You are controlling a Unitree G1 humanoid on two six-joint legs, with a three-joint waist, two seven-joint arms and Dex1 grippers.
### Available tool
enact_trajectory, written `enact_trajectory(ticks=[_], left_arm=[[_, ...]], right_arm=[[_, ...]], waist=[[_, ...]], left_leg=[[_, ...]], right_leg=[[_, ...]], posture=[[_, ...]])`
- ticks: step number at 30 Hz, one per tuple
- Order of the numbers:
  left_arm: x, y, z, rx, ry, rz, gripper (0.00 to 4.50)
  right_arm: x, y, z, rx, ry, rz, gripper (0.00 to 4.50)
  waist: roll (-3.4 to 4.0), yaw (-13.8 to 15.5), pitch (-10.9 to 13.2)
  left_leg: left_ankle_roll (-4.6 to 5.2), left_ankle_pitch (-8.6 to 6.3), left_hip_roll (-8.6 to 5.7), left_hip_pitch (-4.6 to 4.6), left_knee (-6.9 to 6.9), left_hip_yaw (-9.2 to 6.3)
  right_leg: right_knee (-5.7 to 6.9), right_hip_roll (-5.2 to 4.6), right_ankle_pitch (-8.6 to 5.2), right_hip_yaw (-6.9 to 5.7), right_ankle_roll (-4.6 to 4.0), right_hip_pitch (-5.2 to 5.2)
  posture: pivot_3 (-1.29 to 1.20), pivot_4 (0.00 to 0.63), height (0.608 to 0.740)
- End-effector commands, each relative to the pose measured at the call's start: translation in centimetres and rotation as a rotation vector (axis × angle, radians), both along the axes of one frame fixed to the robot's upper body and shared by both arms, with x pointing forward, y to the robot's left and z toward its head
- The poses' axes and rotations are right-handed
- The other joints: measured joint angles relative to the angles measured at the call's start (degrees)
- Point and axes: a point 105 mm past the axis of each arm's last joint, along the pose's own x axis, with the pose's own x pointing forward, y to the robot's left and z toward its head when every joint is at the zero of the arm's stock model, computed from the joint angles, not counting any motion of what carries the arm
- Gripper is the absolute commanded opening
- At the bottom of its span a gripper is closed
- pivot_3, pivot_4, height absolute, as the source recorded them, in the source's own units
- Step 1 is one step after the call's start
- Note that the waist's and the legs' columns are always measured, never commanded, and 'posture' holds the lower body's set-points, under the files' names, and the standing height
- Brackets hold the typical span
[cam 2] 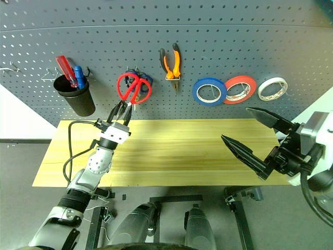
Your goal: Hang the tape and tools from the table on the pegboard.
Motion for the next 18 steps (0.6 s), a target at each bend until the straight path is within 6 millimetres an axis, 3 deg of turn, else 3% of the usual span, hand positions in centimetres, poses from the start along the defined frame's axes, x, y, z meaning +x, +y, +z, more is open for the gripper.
enact_trajectory(ticks=[1, 8, 18], left_arm=[[-0.1, -1.0, 0.9, -0.007, -0.051, -0.036, 1.1], [-0.4, -1.4, 0.8, -0.007, -0.056, -0.06, 1.1], [0.7, -1.3, 0.4, 0.001, -0.039, -0.034, 1.1]], right_arm=[[-0.5, 0.4, 0.8, -0.023, -0.048, 0.011, 4.5], [-0.5, 0.4, 0.6, -0.027, -0.041, 0.002, 4.5], [-0.5, 0.4, 0.4, -0.034, -0.032, -0.002, 4.5]], waist=[[0.0, 0.0, 0.0], [0.0, -0.1, 0.0], [-0.01, -0.1, 0.0]], left_leg=[[0.0, 0.0, 0.0, 0.0, 0.0, 0.0], [0.0, 0.0, 0.0, 0.0, 0.0, 0.0], [0.01, 0.0, 0.0, 0.0, 0.01, 0.0]], right_leg=[[0.0, 0.0, 0.0, 0.0, 0.0, 0.0], [0.0, 0.0, 0.0, 0.0, 0.0, -0.01], [0.0, 0.0, 0.0, 0.0, 0.0, 0.0]], posture=[[-0.05, 0.181, 0.74], [-0.05, 0.181, 0.74], [-0.05, 0.186, 0.74]])
